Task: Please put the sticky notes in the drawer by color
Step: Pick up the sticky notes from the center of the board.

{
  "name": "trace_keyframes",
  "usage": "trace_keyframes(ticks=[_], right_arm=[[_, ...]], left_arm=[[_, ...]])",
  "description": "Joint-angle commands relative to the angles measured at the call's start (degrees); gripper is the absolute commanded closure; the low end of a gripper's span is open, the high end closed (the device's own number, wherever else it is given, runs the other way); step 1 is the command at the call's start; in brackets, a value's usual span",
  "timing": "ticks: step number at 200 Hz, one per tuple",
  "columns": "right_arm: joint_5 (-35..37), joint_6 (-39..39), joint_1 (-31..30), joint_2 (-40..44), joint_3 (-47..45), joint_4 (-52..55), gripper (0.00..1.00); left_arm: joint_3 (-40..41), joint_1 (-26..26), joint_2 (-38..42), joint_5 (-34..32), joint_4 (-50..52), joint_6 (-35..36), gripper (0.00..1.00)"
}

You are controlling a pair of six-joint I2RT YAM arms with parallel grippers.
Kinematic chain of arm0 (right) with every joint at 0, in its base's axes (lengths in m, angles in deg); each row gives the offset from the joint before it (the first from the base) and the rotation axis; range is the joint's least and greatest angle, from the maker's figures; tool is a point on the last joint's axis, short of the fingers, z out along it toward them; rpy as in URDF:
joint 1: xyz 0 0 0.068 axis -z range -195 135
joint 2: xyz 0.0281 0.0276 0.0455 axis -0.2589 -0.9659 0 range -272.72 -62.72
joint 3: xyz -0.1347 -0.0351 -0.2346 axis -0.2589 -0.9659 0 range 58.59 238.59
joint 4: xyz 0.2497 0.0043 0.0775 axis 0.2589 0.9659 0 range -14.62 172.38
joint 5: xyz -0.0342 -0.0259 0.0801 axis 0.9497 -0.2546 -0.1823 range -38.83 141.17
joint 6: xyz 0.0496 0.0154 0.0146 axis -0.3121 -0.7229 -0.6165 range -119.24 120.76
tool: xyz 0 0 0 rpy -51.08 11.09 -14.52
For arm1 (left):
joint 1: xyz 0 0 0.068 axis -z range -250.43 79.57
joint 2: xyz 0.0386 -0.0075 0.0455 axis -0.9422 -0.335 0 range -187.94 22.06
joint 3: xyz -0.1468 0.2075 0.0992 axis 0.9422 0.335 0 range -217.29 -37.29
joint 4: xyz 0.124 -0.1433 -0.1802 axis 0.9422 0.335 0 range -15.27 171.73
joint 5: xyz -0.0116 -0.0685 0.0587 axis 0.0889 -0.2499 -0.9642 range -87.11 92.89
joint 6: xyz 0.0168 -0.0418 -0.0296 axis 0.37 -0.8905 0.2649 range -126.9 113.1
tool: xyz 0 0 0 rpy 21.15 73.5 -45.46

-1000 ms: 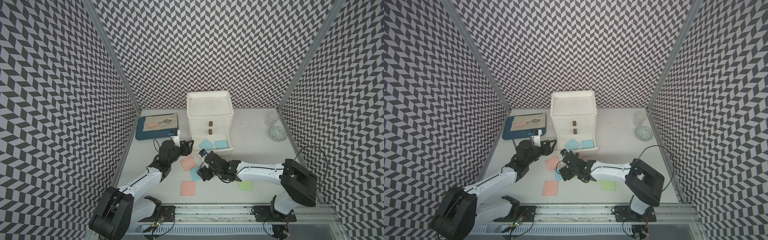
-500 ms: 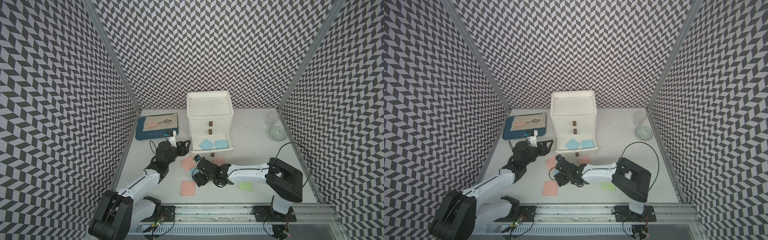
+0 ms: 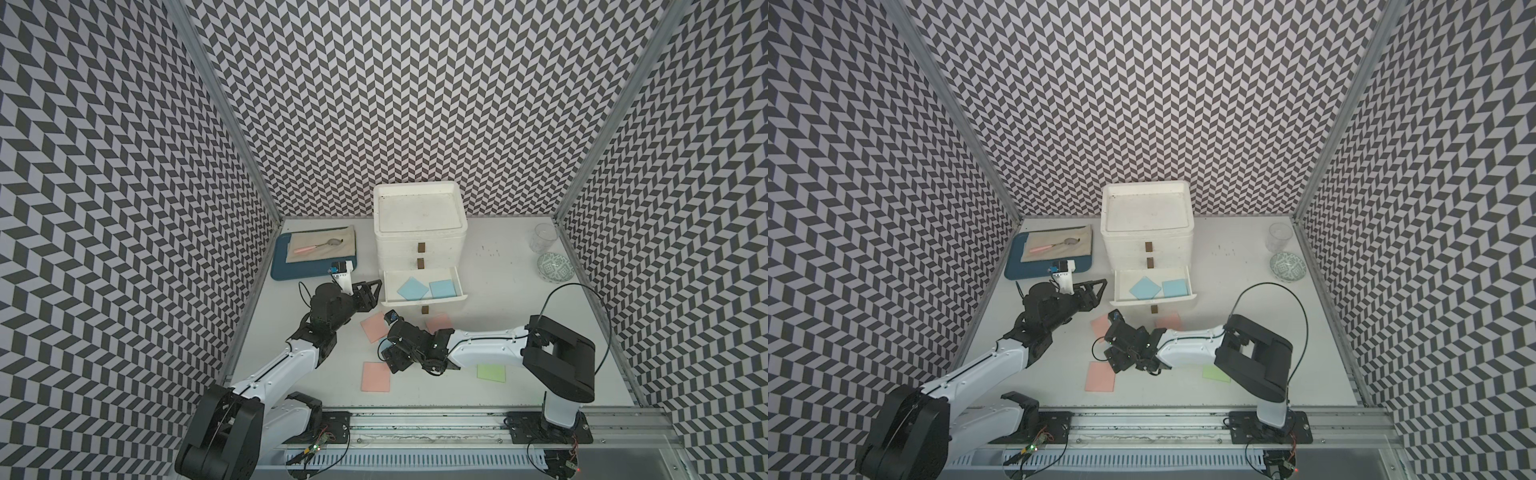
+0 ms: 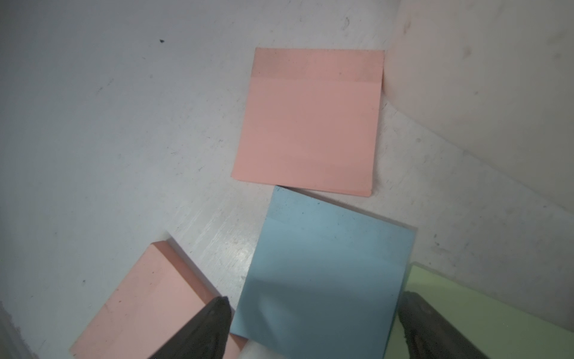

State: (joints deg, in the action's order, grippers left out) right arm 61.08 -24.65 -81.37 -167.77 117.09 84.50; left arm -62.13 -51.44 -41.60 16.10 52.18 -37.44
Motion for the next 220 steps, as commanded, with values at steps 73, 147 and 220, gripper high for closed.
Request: trace_keyframes(ticks=[73,147,220], right_arm=[[3.3,-1.92,-3.68,-5.17,5.87,5.49,0.09],[5.07,-3.62,-3.76,-6.99,5.67,8.35,0.06],[8.7,-5.74,-5.71,-10.51,8.85,13.29,0.02]], left_arm=[[0.87,-0.26,1.12,1.2,-0.98,0.09,0.35],[0.74,-0.26,0.99,1.86,-1.14,-0.04,0.35],[0.98,-0.3,1.74,1.95,-1.14,-0.14,0.35]])
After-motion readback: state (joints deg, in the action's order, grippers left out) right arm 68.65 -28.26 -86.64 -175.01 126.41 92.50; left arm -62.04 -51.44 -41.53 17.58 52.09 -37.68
